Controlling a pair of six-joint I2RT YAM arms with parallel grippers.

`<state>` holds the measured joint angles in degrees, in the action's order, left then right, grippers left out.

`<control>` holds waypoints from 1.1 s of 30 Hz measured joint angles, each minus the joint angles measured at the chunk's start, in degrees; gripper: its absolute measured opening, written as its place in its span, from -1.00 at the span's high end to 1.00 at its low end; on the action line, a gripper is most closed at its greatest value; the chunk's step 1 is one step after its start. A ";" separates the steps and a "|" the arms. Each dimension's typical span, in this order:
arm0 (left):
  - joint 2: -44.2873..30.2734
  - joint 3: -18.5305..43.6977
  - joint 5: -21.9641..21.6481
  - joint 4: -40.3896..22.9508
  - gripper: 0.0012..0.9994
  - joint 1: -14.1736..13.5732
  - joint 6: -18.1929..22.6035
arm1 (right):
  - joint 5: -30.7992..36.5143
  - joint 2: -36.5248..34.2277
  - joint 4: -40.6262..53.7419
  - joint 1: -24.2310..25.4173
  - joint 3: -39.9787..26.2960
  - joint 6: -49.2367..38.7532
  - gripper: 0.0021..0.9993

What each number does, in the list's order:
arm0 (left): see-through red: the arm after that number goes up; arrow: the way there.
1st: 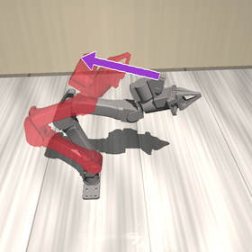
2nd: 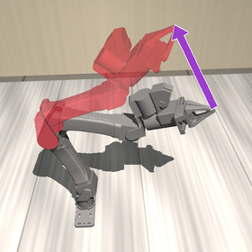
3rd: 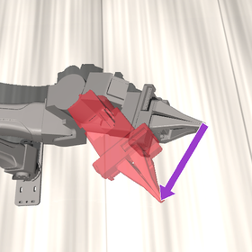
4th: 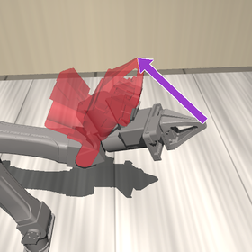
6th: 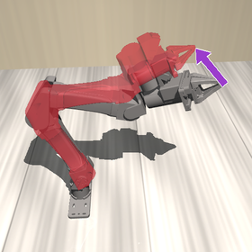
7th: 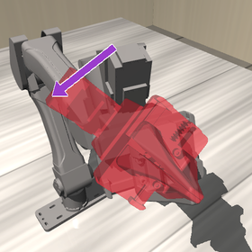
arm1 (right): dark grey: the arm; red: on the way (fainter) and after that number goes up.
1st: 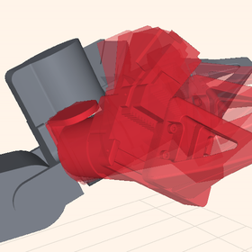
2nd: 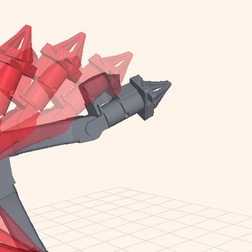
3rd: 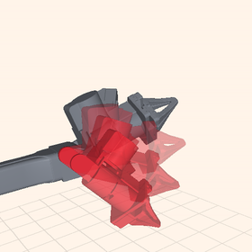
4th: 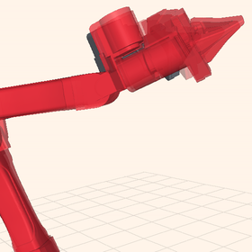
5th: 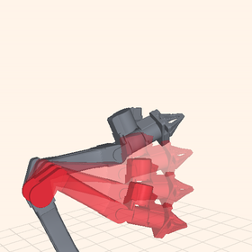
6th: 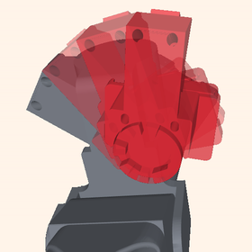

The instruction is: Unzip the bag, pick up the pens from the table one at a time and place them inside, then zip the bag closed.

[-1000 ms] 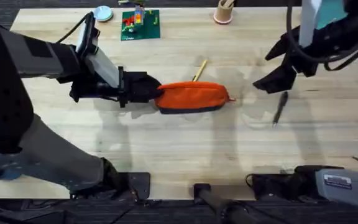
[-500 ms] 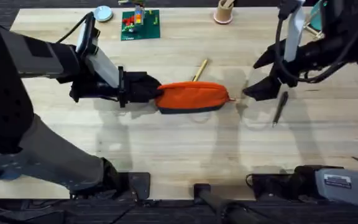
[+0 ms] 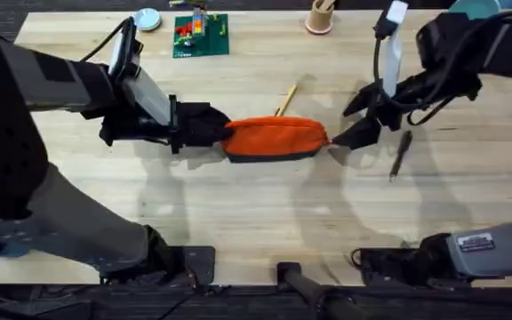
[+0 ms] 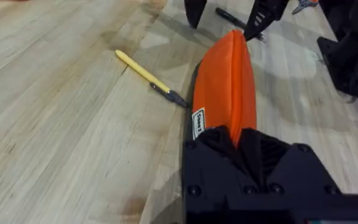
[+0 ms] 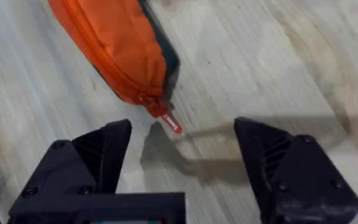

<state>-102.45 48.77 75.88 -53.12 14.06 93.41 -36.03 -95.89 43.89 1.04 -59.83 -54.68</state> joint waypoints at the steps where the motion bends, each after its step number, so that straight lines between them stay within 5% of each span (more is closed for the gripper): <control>1: 0.00 0.00 -0.02 0.00 0.91 0.00 0.00 | -0.57 -0.74 -0.14 0.00 0.00 -0.01 -0.99; 14: 0.02 0.00 -0.02 0.00 0.91 0.00 0.00 | -7.64 -5.52 -0.63 -0.07 0.02 -1.13 -0.99; 33: 0.00 0.00 -0.01 0.00 0.92 0.00 0.00 | -8.29 -6.30 0.88 -2.86 1.44 -2.83 -0.97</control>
<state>-102.45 48.77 75.86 -53.12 14.06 93.41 -44.31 -102.19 44.77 -1.83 -58.39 -57.52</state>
